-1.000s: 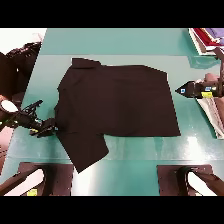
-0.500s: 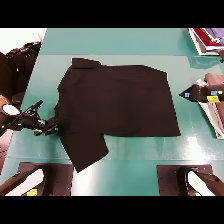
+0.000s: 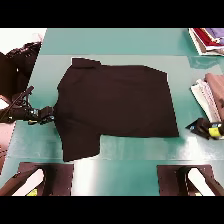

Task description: Fold the shirts.

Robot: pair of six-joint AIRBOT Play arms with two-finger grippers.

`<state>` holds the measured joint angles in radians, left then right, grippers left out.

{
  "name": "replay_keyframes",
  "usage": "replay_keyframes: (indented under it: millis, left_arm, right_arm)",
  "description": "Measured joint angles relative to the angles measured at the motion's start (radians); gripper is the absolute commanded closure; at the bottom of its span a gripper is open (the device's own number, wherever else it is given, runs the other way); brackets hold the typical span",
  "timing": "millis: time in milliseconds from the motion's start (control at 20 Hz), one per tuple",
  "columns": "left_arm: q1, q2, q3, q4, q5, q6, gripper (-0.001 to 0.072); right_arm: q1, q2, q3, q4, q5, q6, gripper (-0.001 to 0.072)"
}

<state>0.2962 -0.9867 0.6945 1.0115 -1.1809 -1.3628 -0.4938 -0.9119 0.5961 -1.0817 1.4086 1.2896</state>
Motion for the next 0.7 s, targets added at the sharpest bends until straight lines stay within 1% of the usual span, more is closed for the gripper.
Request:
replay_keyframes:
  millis: [150,350,500,650,700]
  left_arm:
    - [0.000,0.005,0.007,-0.002,0.000,0.002,0.0687]
    - [0.000,0.007,0.010,-0.005,0.000,0.006,0.0687]
    - [0.000,0.008,0.011,-0.006,0.000,0.007,0.0687]
    - [0.000,0.008,0.011,-0.006,0.000,0.008,0.0687]
    - [0.000,0.008,0.011,-0.006,0.000,0.008,0.0687]
  right_arm:
    - [-0.038,-0.058,-0.079,0.043,-0.041,-0.003,0.0325]
    - [-0.056,-0.136,-0.117,0.132,-0.099,-0.018,0.0331]
    - [-0.055,-0.182,-0.125,0.174,-0.101,-0.023,0.0332]
    - [-0.010,-0.212,-0.127,0.189,-0.101,-0.029,0.0332]
    - [0.014,-0.220,-0.128,0.193,-0.105,-0.031,0.0371]
